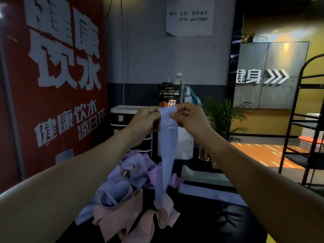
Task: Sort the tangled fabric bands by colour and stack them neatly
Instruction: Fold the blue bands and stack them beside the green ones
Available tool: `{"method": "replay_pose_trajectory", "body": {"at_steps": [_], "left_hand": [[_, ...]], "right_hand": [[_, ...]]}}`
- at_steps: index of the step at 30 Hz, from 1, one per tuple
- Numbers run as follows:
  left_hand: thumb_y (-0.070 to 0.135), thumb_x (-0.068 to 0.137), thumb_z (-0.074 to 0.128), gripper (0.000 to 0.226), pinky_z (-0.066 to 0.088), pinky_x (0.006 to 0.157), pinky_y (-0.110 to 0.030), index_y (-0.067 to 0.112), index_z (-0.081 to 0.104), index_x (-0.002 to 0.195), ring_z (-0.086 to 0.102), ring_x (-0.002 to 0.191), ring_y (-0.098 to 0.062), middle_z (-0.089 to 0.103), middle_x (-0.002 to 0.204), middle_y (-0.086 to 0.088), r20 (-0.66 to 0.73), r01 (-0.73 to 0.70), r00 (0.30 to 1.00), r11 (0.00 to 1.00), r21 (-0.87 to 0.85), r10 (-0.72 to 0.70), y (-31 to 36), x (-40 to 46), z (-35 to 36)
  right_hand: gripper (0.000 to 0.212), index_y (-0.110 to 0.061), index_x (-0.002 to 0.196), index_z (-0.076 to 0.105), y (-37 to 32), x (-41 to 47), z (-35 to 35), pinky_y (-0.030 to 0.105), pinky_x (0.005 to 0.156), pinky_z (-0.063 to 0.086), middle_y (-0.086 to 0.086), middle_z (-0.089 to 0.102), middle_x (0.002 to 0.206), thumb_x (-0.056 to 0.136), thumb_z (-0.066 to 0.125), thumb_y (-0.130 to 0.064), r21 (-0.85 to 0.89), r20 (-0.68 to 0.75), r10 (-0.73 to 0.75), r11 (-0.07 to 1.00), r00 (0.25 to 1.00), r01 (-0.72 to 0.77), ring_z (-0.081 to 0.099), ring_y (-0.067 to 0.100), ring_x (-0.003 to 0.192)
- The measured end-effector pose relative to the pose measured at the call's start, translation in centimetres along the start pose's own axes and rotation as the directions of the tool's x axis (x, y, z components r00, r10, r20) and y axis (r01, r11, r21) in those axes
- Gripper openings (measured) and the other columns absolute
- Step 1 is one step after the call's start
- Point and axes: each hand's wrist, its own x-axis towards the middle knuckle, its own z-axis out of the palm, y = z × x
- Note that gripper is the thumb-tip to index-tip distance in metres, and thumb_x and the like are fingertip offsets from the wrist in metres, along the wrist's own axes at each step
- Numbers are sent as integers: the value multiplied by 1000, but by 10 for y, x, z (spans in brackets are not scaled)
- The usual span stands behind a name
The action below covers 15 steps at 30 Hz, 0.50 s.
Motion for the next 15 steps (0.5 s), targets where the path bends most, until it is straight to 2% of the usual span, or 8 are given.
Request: {"method": "replay_pose_trajectory", "body": {"at_steps": [2, 5, 7, 9, 12, 13, 15], "left_hand": [[16, 97, 42, 24, 53, 83, -31, 14, 63, 109, 63, 96, -19, 66, 106, -10, 5, 42, 999, 997, -69, -42, -2, -4, 4], [28, 97, 41, 29, 53, 79, -30, 14, 61, 113, 64, 102, -21, 68, 109, -7, -7, 93, 995, 980, -174, -95, -4, -8, 12], [32, 99, 40, 26, 53, 70, -24, 19, 62, 105, 66, 92, -15, 68, 102, -5, -5, 48, 999, 993, -105, -49, -5, -9, 18], [24, 101, 38, 24, 54, 61, -17, 17, 60, 95, 64, 75, -7, 65, 90, -3, -9, -34, 999, 999, -18, 33, -5, -10, 26], [20, 101, 39, 26, 52, 59, -16, 17, 60, 85, 60, 59, 4, 62, 77, 1, -1, -121, 993, 990, 78, 121, -7, -7, 34], [20, 100, 40, 26, 51, 59, -16, 18, 60, 83, 59, 57, 5, 62, 76, 2, 4, -136, 991, 985, 107, 136, -7, -6, 37], [19, 99, 43, 23, 50, 58, -15, 18, 61, 84, 60, 58, 3, 63, 77, 1, 22, -129, 992, 985, 118, 127, -8, -5, 41]], "right_hand": [[14, -1, 90, 58, 1, -3, -4, 29, 69, 55, 19, 64, 92, 84, 67, -9, -22, -16, 6, 1000, 1000, -6, 60, 21, 78], [15, 1, 89, 59, 3, -6, -9, 42, 78, 57, 23, 65, 98, 83, 68, -9, -42, -45, 19, 999, 999, -21, 65, 32, 87], [17, 6, 90, 59, 3, -8, -12, 48, 81, 56, 30, 63, 96, 82, 68, -6, -44, -50, 25, 999, 998, -27, 64, 36, 86], [16, 6, 91, 59, 1, -11, -16, 46, 81, 55, 31, 61, 97, 82, 67, -5, -50, -40, 10, 999, 999, -12, 62, 33, 82], [6, -6, 88, 64, -4, -13, -22, 42, 84, 54, 21, 64, 93, 84, 66, -10, -48, -7, -9, 999, 1000, 9, 63, 32, 87], [2, -10, 84, 64, -6, -13, -25, 40, 84, 54, 14, 65, 87, 85, 66, -11, -61, 7, -20, 998, 1000, 20, 63, 27, 85], [7, -13, 79, 65, -8, -12, -29, 33, 80, 52, 0, 63, 78, 86, 64, -9, -131, 14, -51, 990, 999, 52, 60, 16, 80]]}}
